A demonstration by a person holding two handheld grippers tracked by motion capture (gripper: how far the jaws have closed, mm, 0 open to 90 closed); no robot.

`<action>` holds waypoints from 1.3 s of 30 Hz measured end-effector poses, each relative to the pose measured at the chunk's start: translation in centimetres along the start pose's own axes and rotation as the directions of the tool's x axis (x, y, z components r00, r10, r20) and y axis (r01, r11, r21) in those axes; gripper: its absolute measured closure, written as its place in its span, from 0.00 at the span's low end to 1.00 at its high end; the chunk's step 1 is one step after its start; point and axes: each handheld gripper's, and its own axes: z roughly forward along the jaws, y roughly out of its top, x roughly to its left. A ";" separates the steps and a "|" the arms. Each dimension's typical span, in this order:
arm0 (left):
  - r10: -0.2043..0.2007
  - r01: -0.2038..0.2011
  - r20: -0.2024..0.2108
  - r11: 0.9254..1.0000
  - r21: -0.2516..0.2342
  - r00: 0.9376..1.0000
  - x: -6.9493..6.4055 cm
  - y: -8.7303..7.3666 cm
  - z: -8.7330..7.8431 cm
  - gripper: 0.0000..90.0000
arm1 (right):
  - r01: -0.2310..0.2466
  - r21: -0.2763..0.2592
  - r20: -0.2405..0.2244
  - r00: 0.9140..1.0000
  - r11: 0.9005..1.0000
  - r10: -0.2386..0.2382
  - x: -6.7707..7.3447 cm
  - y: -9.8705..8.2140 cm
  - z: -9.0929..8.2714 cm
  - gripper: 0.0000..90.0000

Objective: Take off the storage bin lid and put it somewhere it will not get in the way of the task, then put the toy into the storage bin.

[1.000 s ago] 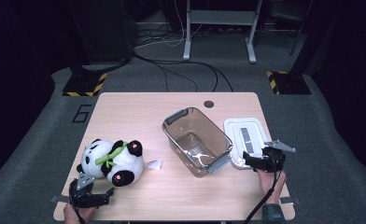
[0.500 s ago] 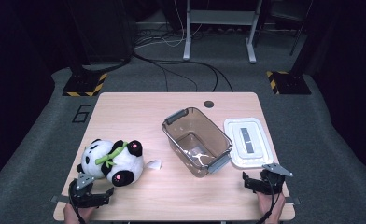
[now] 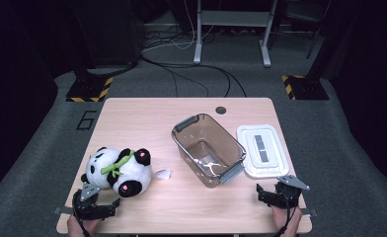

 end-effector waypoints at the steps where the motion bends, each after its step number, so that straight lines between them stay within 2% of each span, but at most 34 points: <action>1: 0.000 0.000 0.000 1.000 0.000 1.000 0.0 0.0 0.0 0.00 | -0.001 -0.001 0.000 1.000 1.000 0.001 0.0 0.0 0.0 0.00; 10: -0.012 0.012 -0.007 1.000 0.000 1.000 0.2 0.0 -0.1 0.00 | 0.001 0.006 0.004 1.000 1.000 -0.001 0.1 0.0 0.0 0.00; 13: -0.009 0.009 -0.008 1.000 0.002 1.000 0.2 0.1 0.0 0.00 | 0.002 0.012 -0.007 1.000 1.000 -0.002 0.0 0.0 0.1 0.00; 16: -0.020 0.020 0.015 1.000 -0.001 1.000 0.3 0.0 -0.2 0.00 | 0.014 -0.004 0.005 1.000 1.000 -0.014 0.2 -0.1 -0.1 0.00; 18: -0.016 0.016 0.029 1.000 0.009 0.999 0.4 0.1 -0.2 0.00 | 0.015 0.004 0.001 1.000 1.000 -0.015 0.1 0.0 0.1 0.00; 22: -0.010 0.009 0.040 1.000 0.012 0.999 0.3 0.2 -0.3 0.00 | 0.014 0.006 0.001 1.000 1.000 -0.014 0.1 0.0 0.1 0.00; 28: -0.004 0.004 0.047 1.000 0.003 0.999 0.1 0.2 -1.3 0.00 | 0.016 0.020 0.005 1.000 1.000 -0.016 0.2 0.0 0.2 0.00; 32: -0.023 0.024 0.068 1.000 -0.011 0.997 0.3 0.8 -2.6 0.00 | 0.007 0.032 -0.008 1.000 0.999 -0.007 0.1 0.1 0.3 0.00; 33: -0.009 0.011 0.081 1.000 -0.022 0.997 0.2 1.5 -3.2 0.00 | 0.012 0.038 -0.009 1.000 0.999 -0.012 0.1 0.1 0.4 0.00; 34: -0.009 0.011 0.081 1.000 -0.022 0.997 0.2 1.5 -3.2 0.00 | 0.012 0.038 -0.009 1.000 0.999 -0.012 0.1 0.1 0.4 0.00; 37: 0.024 -0.020 0.073 0.999 -0.049 0.997 0.0 3.2 -4.5 0.00 | 0.029 0.052 -0.006 1.000 0.998 -0.029 0.3 0.2 0.5 0.01; 38: 0.024 -0.020 0.073 0.999 -0.049 0.997 0.0 3.2 -4.5 0.00 | 0.030 0.054 -0.009 1.000 0.998 -0.030 0.3 0.2 0.5 0.01; 39: 0.028 -0.024 0.070 0.998 -0.061 0.997 -0.1 3.8 -5.0 0.00 | 0.028 0.053 -0.009 1.000 0.998 -0.028 0.2 0.2 0.5 0.01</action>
